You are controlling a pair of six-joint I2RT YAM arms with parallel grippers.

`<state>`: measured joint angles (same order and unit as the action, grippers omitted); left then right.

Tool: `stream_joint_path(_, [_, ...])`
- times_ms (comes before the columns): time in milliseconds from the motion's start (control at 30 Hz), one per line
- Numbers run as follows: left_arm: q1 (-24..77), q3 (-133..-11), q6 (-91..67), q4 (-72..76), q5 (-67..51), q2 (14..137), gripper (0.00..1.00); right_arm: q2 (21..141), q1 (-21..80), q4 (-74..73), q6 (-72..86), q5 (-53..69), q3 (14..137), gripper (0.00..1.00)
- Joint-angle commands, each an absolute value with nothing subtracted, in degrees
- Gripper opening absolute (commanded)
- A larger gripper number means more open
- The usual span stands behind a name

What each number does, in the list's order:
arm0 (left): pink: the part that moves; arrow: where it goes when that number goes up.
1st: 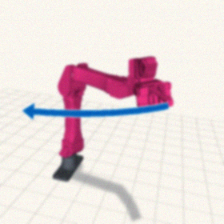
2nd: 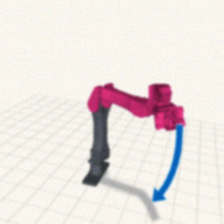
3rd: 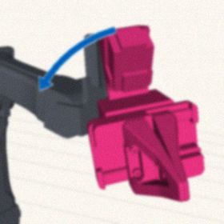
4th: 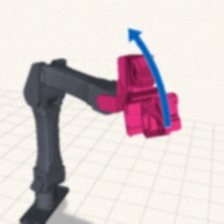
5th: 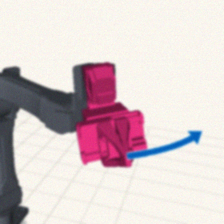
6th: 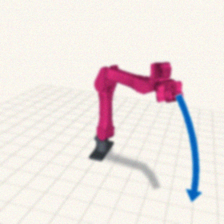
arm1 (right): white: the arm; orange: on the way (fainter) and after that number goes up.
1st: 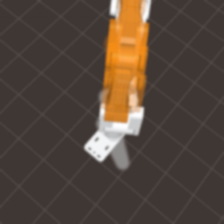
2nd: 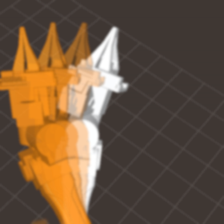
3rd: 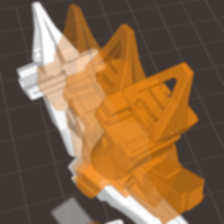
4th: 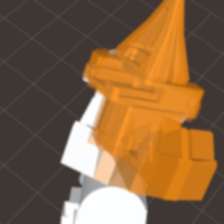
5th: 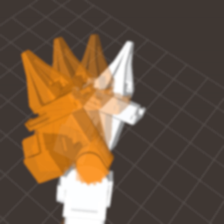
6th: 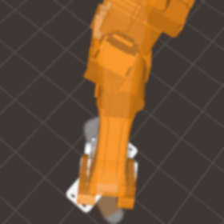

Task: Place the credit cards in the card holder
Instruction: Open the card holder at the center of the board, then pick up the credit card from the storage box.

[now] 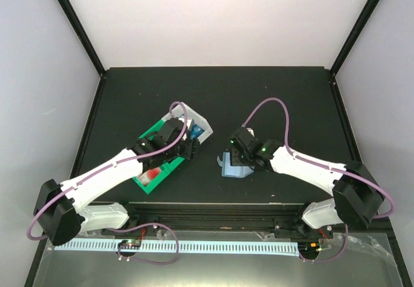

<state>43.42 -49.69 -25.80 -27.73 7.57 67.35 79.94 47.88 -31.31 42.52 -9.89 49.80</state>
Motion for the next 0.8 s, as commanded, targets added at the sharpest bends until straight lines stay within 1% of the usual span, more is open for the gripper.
stream_joint_path(0, [39.9,-51.6,-18.3,-32.7,12.1,68.6,0.71,79.0,48.0,-27.4,41.5,-9.7,47.8,0.57])
stream_joint_path(67, [36.3,-52.2,-17.0,-33.8,8.9,71.2,0.68,79.2,48.0,-25.8,40.8,-8.8,46.9,0.57])
stream_joint_path(133, [31.5,-54.6,-16.8,-36.8,3.7,75.4,0.60,79.2,48.0,-22.6,39.9,-6.4,45.6,0.56])
stream_joint_path(167, [30.1,-55.4,-16.2,-37.4,2.3,76.9,0.58,79.3,48.1,-20.6,39.6,-5.1,44.9,0.57])
stream_joint_path(300, [27.5,-57.7,-13.1,-37.9,0.9,82.0,0.54,81.6,48.1,-14.1,38.6,0.5,44.4,0.56])
stream_joint_path(400, [26.4,-60.0,-11.7,-40.4,1.4,86.1,0.48,84.5,48.0,-10.4,39.2,2.5,45.4,0.55])
stream_joint_path(667, [25.0,-61.3,-10.4,-43.2,1.2,92.9,0.47,88.2,47.8,-4.5,39.2,5.1,49.4,0.55])
stream_joint_path(767, [24.4,-61.1,-9.7,-43.3,0.5,94.1,0.46,89.5,46.9,-1.8,40.8,9.7,50.9,0.56])
